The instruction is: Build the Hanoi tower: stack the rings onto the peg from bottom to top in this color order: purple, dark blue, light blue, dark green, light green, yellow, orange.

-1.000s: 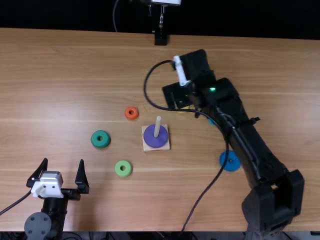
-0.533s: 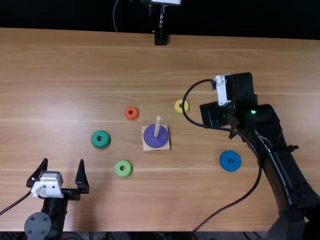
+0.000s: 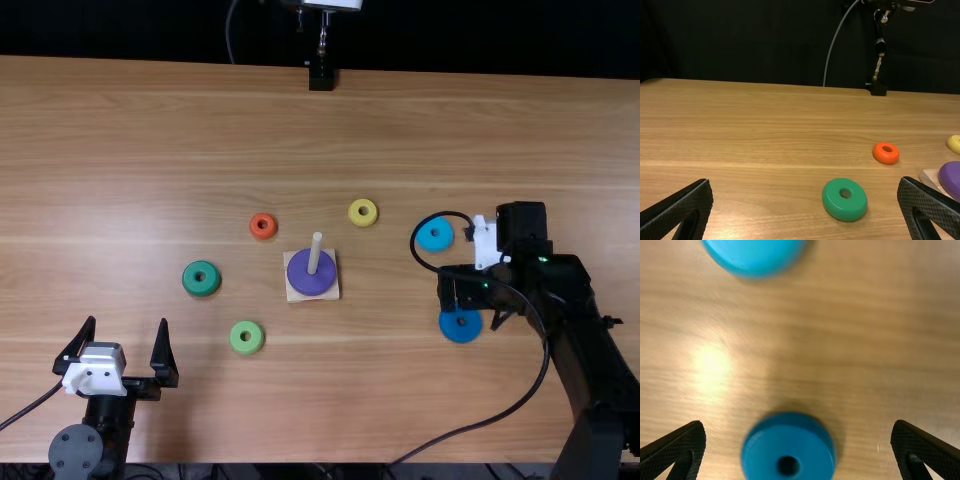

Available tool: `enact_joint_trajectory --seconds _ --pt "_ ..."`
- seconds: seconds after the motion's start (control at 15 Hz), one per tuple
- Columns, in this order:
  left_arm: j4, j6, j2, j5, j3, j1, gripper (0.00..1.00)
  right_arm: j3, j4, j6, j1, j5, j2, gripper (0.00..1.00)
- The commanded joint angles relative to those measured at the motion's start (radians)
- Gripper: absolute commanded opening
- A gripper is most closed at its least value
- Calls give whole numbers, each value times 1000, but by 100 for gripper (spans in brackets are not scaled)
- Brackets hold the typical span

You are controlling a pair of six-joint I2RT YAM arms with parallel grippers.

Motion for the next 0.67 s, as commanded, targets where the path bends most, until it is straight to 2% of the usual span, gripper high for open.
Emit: enact_joint_trajectory --seconds 0.0,0.6 --pt "-27 5 -15 -12 -10 -5 100 -33 1 0 -18 -52 -25 100" --pt "-27 5 -15 -12 -10 -5 100 -115 -1 -13 -16 -52 -27 100"
